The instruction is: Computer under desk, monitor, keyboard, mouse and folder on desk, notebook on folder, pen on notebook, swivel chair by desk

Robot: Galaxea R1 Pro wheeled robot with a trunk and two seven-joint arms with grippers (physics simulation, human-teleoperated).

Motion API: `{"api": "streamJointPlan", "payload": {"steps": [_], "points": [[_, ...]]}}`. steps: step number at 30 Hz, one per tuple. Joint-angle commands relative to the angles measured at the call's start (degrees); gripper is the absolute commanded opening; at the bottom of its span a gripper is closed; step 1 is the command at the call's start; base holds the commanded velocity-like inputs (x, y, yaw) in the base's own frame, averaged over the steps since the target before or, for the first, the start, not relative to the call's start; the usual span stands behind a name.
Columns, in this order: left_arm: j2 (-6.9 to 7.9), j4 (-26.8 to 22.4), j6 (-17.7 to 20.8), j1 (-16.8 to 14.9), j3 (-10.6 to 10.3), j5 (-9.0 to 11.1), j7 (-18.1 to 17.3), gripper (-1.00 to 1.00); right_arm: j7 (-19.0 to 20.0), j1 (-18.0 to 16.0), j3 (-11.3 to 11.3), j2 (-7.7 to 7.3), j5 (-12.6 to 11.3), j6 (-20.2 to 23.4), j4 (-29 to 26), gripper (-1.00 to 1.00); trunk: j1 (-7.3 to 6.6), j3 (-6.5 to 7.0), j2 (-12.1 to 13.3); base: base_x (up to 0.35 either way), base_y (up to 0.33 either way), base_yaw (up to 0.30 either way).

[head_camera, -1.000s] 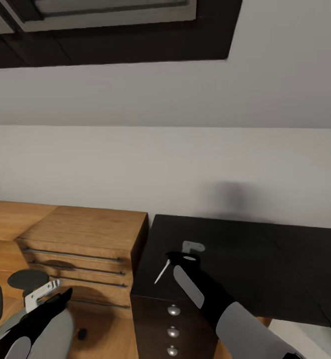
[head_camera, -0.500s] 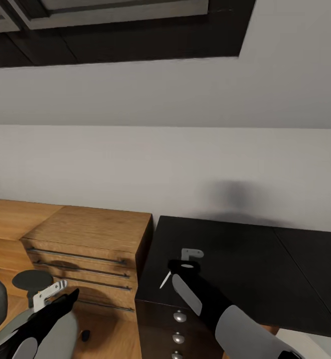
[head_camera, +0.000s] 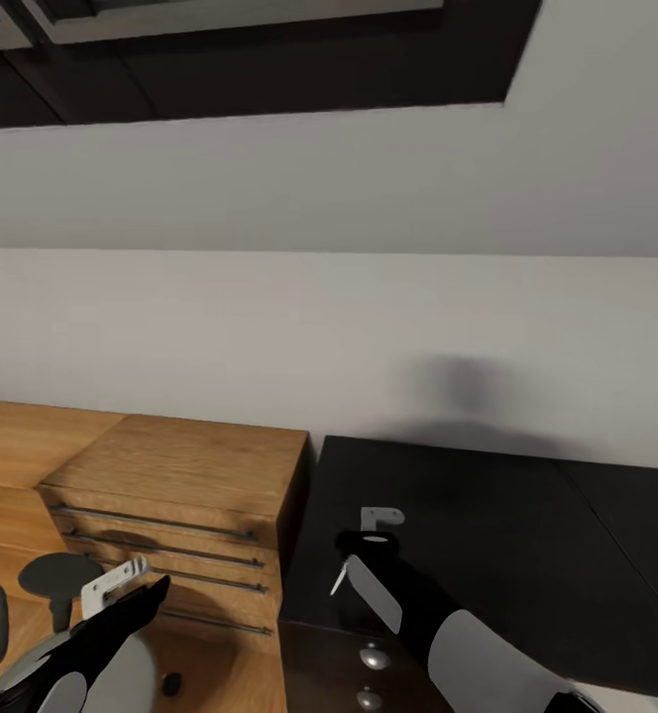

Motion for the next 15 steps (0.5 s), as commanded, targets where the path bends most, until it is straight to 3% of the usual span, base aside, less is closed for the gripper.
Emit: {"api": "streamJointPlan", "payload": {"steps": [1,12,15], "points": [[0.02,-0.11,0.12,0.01,0.01,0.61,0.43,1.00,-0.40,-0.08,0.30,-0.02,-0.30,0.24,-0.01,1.00,0.03,-0.06,-0.04,0.166,0.149,0.000],[0.14,-0.10,0.07,0.01,0.32,0.68,0.34,1.00,-0.28,-0.08,0.21,0.24,-0.59,0.87,3.24,1.00,0.03,-0.06,-0.04,0.029,0.026,0.000],[0.15,-0.11,0.06,0.01,1.52,0.73,0.32,1.00,-0.28,-0.14,0.13,0.24,-0.88,3.13,3.70,1.00,0.03,-0.06,-0.04,0.000,0.000,0.000]]}}
